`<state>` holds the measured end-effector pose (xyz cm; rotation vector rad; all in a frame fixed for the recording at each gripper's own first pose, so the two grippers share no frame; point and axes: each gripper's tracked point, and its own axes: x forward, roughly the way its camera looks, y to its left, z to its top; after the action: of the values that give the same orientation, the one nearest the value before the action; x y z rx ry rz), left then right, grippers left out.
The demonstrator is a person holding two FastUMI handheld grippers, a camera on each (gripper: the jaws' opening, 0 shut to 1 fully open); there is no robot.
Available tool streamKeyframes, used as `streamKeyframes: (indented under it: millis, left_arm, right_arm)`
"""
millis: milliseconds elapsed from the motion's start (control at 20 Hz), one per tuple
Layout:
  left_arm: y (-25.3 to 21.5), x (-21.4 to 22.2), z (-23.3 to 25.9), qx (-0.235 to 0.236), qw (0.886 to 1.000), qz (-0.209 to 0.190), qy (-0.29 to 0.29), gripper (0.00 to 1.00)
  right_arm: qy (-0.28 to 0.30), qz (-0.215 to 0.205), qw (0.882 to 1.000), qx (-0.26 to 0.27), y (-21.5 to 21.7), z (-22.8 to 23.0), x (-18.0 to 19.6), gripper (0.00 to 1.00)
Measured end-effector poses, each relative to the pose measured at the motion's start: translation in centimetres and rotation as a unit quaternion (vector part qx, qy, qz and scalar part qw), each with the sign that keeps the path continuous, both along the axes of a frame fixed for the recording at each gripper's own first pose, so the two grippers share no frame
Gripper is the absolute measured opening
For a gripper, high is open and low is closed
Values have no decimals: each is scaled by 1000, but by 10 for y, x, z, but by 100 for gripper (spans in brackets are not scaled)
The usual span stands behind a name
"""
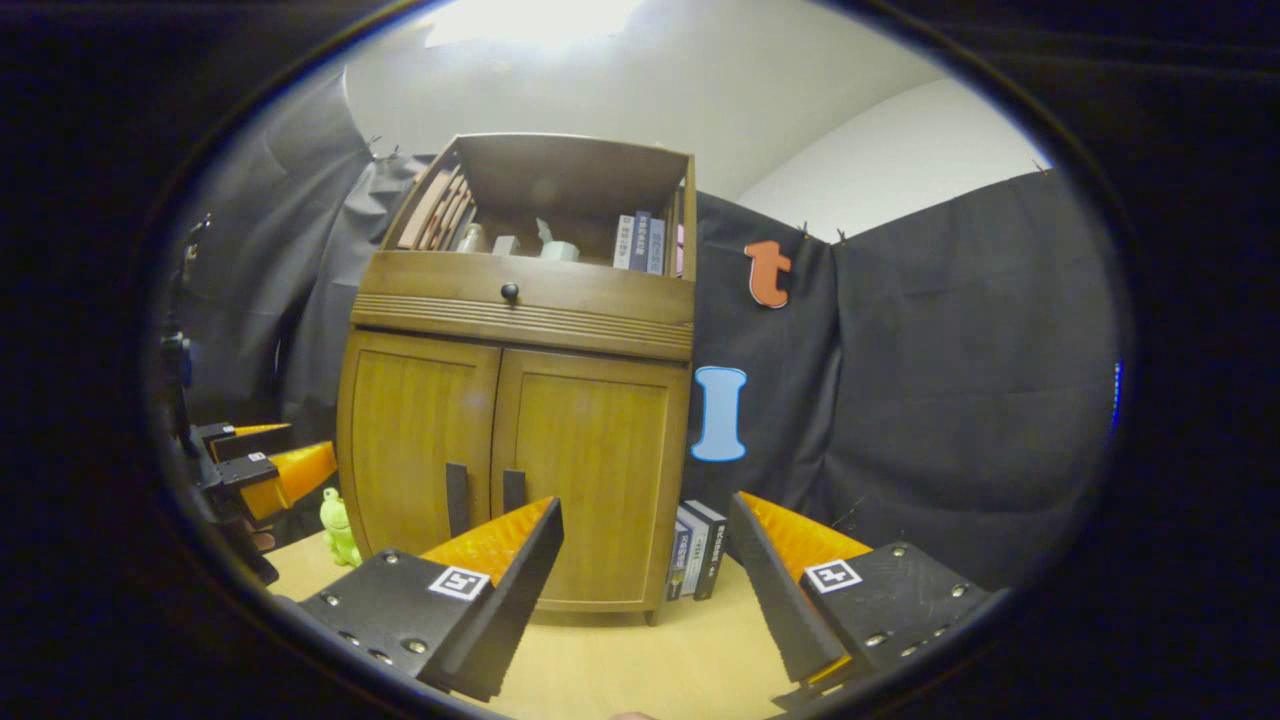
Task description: Open the right door of the double-door shoe cabinet with the right hand, and open the left door with the left hand.
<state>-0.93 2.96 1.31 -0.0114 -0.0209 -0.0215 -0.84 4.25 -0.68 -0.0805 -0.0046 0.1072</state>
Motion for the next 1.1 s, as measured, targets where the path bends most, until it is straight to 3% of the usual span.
streamKeyframes:
  millis: [150, 200, 250, 550, 700, 1100]
  left_arm:
    - [5, 1, 1, 3, 1000, 6, -1, 95]
    - [7, 1, 2, 5, 1000, 8, -3, 91]
    - [7, 2, 3, 8, 1000, 8, -5, 91]
    - [15, 6, 6, 9, 1000, 14, -14, 91]
    - [16, 7, 5, 7, 1000, 13, -10, 91]
    - [18, 15, 0, 5, 1000, 17, 0, 91]
  right_arm:
    - [-3, 5, 1000, -10, 8, -3, 3, 99]
    - [-9, 0, 1000, -12, 8, -1, 5, 94]
    - [-12, -3, 1000, -15, 9, -1, 6, 99]
    - [-7, 8, 1000, -11, 22, -10, 16, 95]
    - [-5, 15, 1000, -8, 30, -14, 23, 99]
    - [11, 49, 999, 20, 66, -30, 79, 95]
